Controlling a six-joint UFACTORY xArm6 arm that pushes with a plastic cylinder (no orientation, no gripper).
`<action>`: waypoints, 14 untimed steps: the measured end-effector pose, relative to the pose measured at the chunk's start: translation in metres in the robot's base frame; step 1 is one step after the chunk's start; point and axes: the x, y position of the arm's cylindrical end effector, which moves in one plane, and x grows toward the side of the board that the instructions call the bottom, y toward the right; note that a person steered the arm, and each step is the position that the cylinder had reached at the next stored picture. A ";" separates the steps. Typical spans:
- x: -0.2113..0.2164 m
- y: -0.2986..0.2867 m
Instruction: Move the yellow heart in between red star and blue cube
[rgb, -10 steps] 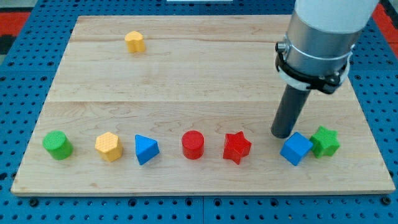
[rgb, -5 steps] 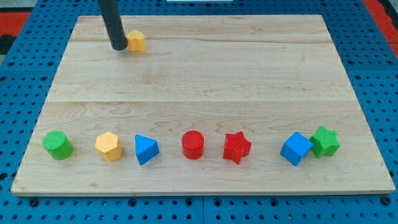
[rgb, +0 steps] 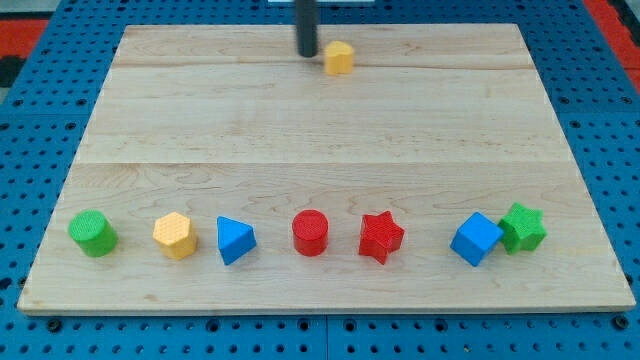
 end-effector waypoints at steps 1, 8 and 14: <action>0.003 0.056; 0.214 0.106; 0.275 0.106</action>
